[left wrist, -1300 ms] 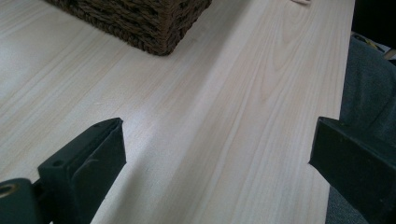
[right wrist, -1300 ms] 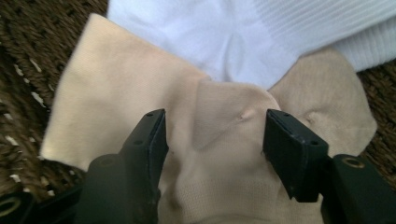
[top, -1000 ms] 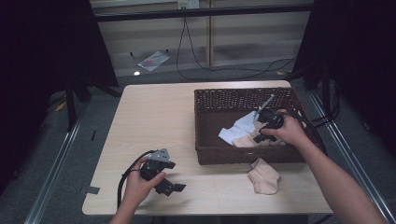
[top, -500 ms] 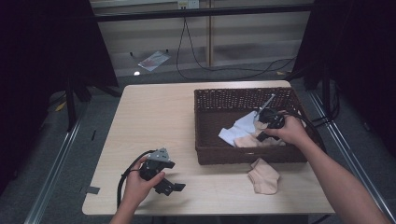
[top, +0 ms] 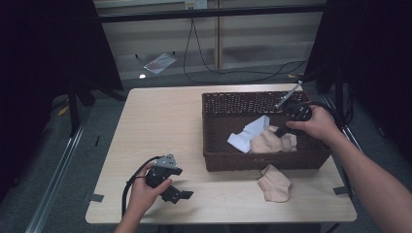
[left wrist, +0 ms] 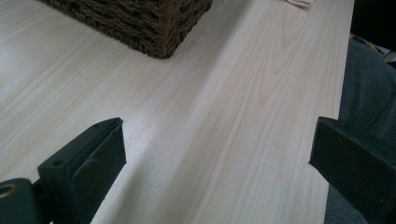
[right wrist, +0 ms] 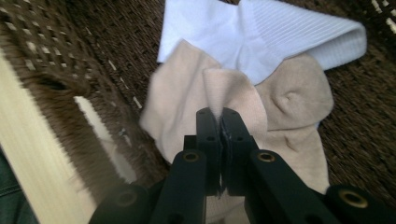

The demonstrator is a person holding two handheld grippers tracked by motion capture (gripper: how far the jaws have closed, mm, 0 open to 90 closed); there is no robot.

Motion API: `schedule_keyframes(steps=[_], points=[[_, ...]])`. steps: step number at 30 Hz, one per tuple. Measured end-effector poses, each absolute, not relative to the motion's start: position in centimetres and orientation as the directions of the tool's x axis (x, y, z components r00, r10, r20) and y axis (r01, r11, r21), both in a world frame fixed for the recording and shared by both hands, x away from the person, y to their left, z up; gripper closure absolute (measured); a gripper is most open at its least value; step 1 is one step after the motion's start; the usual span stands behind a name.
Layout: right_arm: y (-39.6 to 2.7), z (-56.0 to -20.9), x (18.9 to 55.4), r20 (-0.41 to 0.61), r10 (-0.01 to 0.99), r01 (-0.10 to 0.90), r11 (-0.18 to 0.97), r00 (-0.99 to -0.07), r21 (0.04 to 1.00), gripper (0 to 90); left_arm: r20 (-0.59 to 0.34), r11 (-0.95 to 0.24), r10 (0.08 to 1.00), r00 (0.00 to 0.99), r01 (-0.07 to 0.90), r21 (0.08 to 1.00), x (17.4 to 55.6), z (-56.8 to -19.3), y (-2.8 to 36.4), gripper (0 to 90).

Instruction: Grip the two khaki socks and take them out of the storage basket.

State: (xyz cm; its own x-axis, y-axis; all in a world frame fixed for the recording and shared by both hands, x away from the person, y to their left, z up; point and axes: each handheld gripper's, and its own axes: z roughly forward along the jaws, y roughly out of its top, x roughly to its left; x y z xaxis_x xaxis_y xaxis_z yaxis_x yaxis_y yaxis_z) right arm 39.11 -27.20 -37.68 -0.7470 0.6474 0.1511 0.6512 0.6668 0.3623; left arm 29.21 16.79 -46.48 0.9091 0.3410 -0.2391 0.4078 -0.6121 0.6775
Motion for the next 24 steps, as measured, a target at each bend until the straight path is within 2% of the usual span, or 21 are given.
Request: schedule_keyframes(steps=[24], points=[[-27.8, -28.8, 37.9, 0.155, 0.636, 0.634, 0.653, -0.756, 0.415, 88.3, -0.245, -0.609, 0.337, 0.909, 0.409, 0.679, 29.2, -46.5, 16.7, 3.1]])
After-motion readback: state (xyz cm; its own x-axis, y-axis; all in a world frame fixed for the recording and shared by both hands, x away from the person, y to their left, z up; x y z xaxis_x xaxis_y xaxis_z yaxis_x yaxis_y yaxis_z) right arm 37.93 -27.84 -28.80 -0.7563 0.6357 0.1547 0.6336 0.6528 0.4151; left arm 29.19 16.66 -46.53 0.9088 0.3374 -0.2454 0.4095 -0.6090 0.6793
